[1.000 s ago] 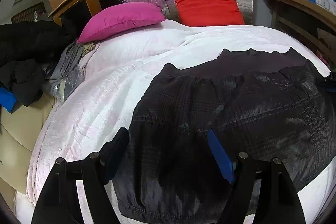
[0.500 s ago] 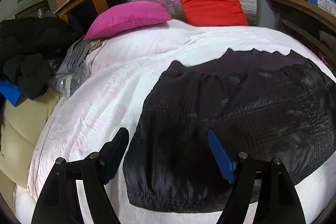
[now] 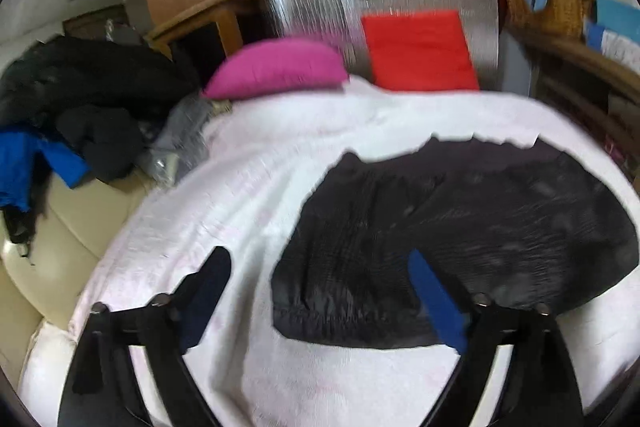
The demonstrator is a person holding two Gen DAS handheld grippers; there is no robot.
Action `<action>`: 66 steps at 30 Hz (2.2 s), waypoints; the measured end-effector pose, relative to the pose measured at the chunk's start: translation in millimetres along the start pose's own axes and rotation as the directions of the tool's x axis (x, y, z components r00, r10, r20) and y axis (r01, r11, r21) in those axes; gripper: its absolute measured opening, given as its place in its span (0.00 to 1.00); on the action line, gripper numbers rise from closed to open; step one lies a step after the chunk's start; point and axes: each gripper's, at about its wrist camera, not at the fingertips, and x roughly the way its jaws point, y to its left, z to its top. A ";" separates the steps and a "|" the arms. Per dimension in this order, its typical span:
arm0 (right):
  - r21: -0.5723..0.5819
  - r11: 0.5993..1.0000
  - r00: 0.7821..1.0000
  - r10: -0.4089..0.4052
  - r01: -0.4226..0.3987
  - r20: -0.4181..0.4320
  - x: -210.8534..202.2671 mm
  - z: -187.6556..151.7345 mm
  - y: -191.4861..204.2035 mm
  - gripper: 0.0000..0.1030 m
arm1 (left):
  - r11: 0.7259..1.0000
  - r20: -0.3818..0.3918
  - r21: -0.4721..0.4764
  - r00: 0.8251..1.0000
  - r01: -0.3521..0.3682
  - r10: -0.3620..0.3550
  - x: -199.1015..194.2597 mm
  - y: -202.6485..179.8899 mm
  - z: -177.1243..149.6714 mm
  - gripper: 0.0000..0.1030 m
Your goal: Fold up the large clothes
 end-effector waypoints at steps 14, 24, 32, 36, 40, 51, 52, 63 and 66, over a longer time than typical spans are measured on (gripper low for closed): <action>-0.016 0.998 0.969 -0.063 0.068 0.239 -168.1 0.6 51.2 0.73 | 0.997 0.242 -0.060 0.969 -0.038 0.052 -166.8 22.7 26.8 0.97; 0.012 0.995 0.953 -0.096 0.096 0.287 -235.5 -11.3 70.6 0.76 | 0.993 0.330 -0.111 0.941 -0.042 0.076 -239.3 33.6 17.7 1.00; 0.002 0.996 0.952 -0.088 0.092 0.294 -253.9 -19.1 84.9 0.76 | 0.992 0.361 -0.124 0.929 -0.035 0.078 -269.7 40.0 11.0 1.00; 0.002 0.996 0.950 -0.090 0.094 0.300 -258.9 -19.2 87.6 0.76 | 0.993 0.361 -0.112 0.930 -0.030 0.069 -278.3 38.5 9.7 1.00; 0.007 0.995 0.950 -0.095 0.097 0.297 -259.4 -19.4 88.0 0.76 | 0.995 0.355 -0.100 0.934 -0.003 0.039 -283.2 39.2 9.7 1.00; 0.010 0.995 0.947 -0.098 0.100 0.306 -264.5 -19.5 86.6 0.76 | 0.995 0.354 -0.098 0.934 -0.011 0.045 -285.1 38.6 9.0 1.00; 0.010 0.995 0.947 -0.098 0.099 0.305 -264.6 -19.5 86.7 0.76 | 0.995 0.353 -0.096 0.934 -0.013 0.046 -285.0 38.5 9.1 1.00; 0.008 0.995 0.947 -0.100 0.103 0.304 -265.0 -17.6 87.2 0.76 | 0.996 0.351 -0.088 0.935 -0.018 0.048 -286.8 37.1 8.4 1.00; 0.007 0.995 0.948 -0.099 0.102 0.304 -264.9 -16.9 87.1 0.76 | 0.996 0.353 -0.088 0.935 -0.017 0.048 -287.7 37.8 8.8 1.00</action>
